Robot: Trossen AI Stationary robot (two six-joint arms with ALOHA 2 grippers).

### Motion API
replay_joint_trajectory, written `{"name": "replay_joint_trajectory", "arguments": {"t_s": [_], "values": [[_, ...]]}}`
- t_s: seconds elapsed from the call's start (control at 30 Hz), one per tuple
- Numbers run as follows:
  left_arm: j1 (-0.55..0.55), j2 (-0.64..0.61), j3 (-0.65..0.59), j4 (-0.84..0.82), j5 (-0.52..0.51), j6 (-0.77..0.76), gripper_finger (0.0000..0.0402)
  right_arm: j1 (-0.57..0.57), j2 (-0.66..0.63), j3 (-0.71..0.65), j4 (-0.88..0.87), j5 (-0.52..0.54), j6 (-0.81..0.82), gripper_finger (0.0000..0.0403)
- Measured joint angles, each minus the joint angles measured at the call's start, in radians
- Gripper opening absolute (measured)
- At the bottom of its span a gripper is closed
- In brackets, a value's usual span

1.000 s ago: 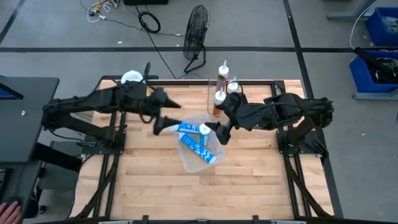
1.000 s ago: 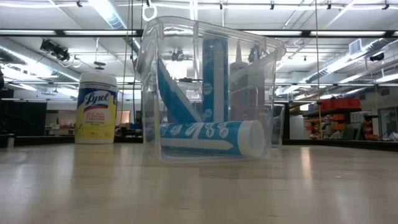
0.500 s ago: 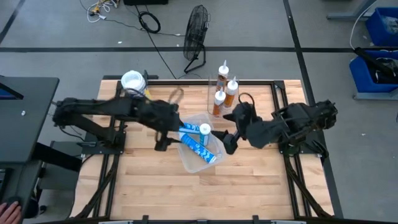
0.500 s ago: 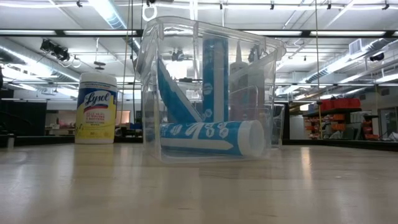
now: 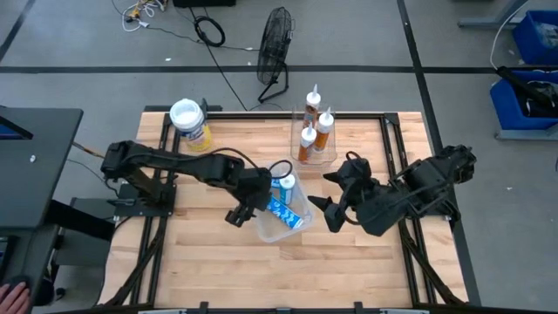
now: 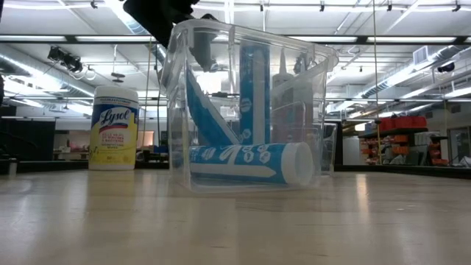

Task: Sort silicone sealant tubes
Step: Adjust the blue sealants in the bottom transparent bin

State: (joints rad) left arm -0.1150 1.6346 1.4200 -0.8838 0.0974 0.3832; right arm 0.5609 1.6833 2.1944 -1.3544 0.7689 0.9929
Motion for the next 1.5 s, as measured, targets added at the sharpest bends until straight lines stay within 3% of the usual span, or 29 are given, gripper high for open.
{"name": "replay_joint_trajectory", "arguments": {"t_s": [0.13,0.23,0.4,0.57,0.77,0.93,1.3,1.5], "values": [[0.017,0.025,0.018,0.003,0.003,0.014,0.0298,0.004,0.0,-0.013,0.0,0.003,0.02,0.0359],[0.029,0.034,0.058,-0.066,-0.054,-0.013,0.0298,0.004,0.0,-0.037,0.003,0.001,0.04,0.0359],[0.033,-0.007,0.159,-0.178,-0.181,-0.132,0.0298,0.008,0.0,-0.096,0.017,-0.018,0.068,0.0359],[0.055,-0.086,0.231,-0.245,-0.165,-0.363,0.0289,0.014,0.002,-0.122,0.036,-0.003,0.063,0.0359],[0.065,-0.241,0.125,-0.3,-0.206,-0.536,0.0261,0.017,0.001,-0.122,0.036,0.009,0.026,0.0359],[0.073,-0.324,-0.007,-0.196,-0.194,-0.585,0.0259,0.017,0.001,-0.122,0.038,0.017,0.001,0.0359],[0.083,-0.324,-0.153,-0.15,-0.306,-0.586,0.027,0.017,0.001,-0.122,0.043,0.012,0.05,0.0349],[0.084,-0.325,-0.125,-0.137,-0.327,-0.566,0.0275,0.017,0.001,-0.122,0.042,0.007,0.053,0.034]]}}
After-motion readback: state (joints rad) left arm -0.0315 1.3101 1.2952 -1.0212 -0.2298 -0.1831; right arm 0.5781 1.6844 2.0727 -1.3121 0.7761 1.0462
